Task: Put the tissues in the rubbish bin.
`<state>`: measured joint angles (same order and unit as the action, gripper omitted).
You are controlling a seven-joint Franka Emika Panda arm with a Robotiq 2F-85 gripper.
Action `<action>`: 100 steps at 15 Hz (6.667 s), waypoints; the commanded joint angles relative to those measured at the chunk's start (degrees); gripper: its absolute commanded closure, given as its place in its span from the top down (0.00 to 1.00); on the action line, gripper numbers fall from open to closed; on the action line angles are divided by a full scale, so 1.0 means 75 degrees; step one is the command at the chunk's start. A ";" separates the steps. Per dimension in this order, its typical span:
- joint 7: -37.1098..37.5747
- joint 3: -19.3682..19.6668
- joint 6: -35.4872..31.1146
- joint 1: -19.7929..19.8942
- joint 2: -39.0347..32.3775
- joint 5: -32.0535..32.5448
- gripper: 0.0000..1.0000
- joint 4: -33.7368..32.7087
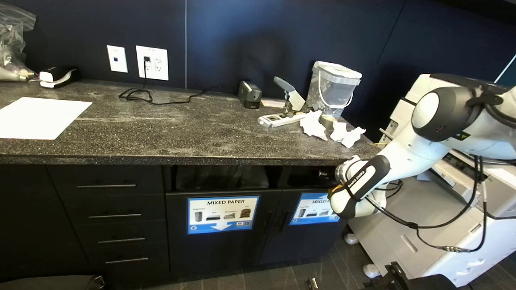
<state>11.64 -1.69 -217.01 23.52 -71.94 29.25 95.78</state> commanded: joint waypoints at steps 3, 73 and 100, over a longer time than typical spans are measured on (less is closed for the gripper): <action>0.0615 -0.0440 0.2346 0.0861 0.2406 0.2209 1.00 0.2336; 0.1036 0.1737 0.9507 -0.1807 0.2147 -0.4298 1.00 -0.3313; -0.0676 0.1316 1.1677 -0.1775 0.3142 -0.4086 0.10 -0.2450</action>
<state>11.42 9.99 -133.70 9.34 -52.80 -1.76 72.30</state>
